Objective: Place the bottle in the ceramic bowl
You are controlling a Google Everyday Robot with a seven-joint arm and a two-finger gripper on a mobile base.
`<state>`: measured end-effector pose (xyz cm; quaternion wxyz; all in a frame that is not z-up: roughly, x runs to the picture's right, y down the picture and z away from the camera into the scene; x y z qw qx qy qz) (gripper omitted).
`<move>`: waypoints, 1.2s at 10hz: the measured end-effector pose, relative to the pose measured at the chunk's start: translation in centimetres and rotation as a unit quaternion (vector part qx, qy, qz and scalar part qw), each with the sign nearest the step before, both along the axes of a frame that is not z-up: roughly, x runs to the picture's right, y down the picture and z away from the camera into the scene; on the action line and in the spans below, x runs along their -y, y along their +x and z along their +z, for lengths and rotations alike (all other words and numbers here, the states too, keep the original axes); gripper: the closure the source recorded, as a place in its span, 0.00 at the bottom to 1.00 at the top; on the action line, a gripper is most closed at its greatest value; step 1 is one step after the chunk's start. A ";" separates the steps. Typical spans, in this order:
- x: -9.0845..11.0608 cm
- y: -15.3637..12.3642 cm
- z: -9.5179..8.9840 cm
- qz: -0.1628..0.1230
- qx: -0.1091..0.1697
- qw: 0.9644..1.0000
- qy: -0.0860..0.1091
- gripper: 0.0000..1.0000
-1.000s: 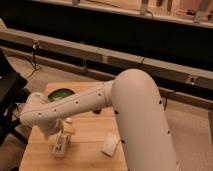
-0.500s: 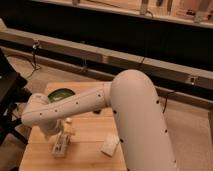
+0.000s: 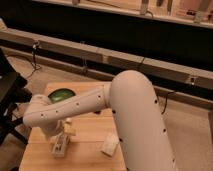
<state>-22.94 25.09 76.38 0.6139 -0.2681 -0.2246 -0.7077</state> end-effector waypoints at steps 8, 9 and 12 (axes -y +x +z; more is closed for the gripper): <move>-0.7 0.7 0.8 0.001 -0.001 1.000 -0.003 0.20; -0.8 0.9 0.9 0.002 -0.001 1.000 -0.003 0.20; -1.1 1.1 1.1 0.003 -0.002 1.000 -0.004 0.20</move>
